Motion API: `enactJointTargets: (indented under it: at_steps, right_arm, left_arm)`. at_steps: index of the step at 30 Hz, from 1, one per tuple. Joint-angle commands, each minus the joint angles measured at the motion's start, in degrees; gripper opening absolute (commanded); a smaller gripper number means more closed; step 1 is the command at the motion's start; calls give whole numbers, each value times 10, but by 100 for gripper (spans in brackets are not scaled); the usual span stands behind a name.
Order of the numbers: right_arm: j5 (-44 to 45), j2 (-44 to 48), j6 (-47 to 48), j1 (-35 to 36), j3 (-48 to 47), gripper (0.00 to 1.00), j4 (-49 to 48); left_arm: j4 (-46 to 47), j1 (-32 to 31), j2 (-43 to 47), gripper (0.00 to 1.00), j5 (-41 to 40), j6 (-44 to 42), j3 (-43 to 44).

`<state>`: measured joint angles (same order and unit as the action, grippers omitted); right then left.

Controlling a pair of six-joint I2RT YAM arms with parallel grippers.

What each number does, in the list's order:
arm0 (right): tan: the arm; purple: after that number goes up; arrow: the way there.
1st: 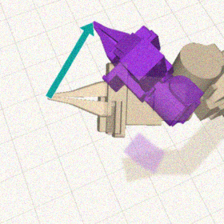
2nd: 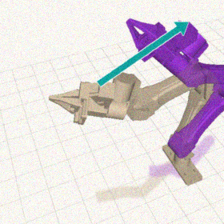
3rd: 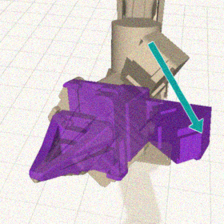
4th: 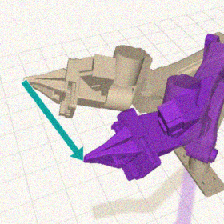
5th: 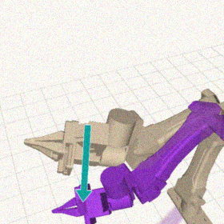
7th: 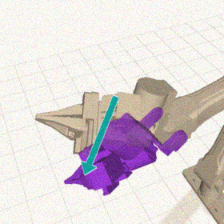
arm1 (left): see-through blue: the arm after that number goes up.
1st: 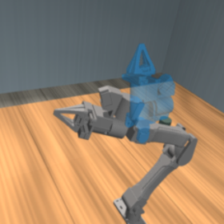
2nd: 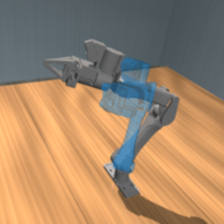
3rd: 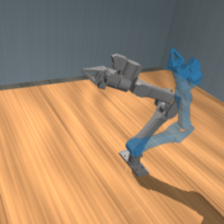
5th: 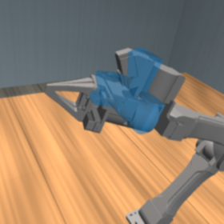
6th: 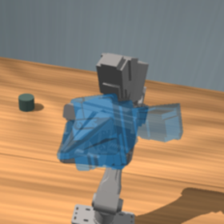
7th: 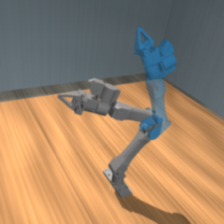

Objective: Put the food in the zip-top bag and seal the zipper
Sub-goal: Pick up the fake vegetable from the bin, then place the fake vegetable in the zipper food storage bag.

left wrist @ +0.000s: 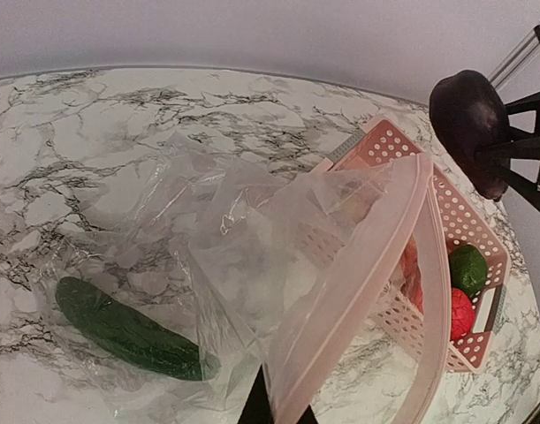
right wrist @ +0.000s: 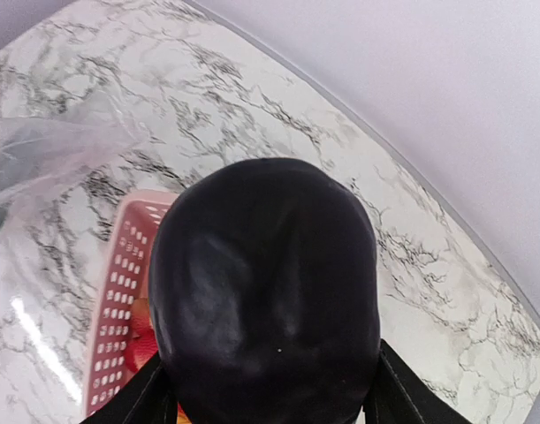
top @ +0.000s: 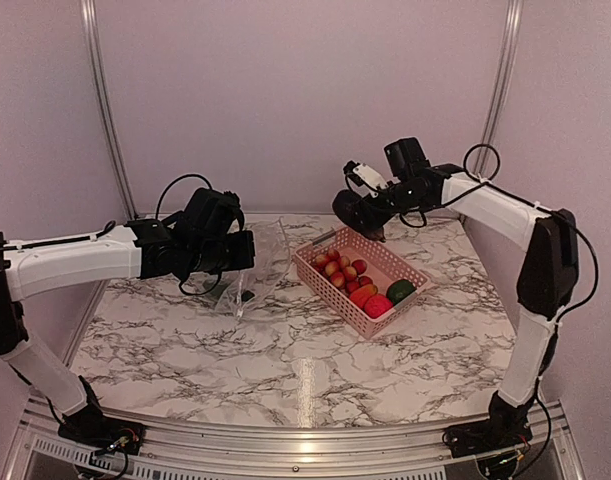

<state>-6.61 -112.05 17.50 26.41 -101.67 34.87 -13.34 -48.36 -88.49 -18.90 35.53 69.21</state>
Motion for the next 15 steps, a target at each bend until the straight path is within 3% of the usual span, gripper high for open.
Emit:
enactJointTargets:
  at_steps: [1, 6, 10, 15]
  right_arm:
    - [-193, 94, -22, 7, 46, 40, -40]
    - [-382, 148, -66, 31, 93, 36, -124]
    - [-483, 155, -121, 61, 113, 36, -230]
    - [-567, 114, -316, 94, 113, 36, -430]
  left_arm:
    - [19, 3, -12, 0, 17, 6, 10]
    - [31, 3, -16, 0, 34, 21, 16]
    - [41, 3, -15, 0, 47, 36, 23]
    - [67, 3, -6, 0, 76, 63, 28]
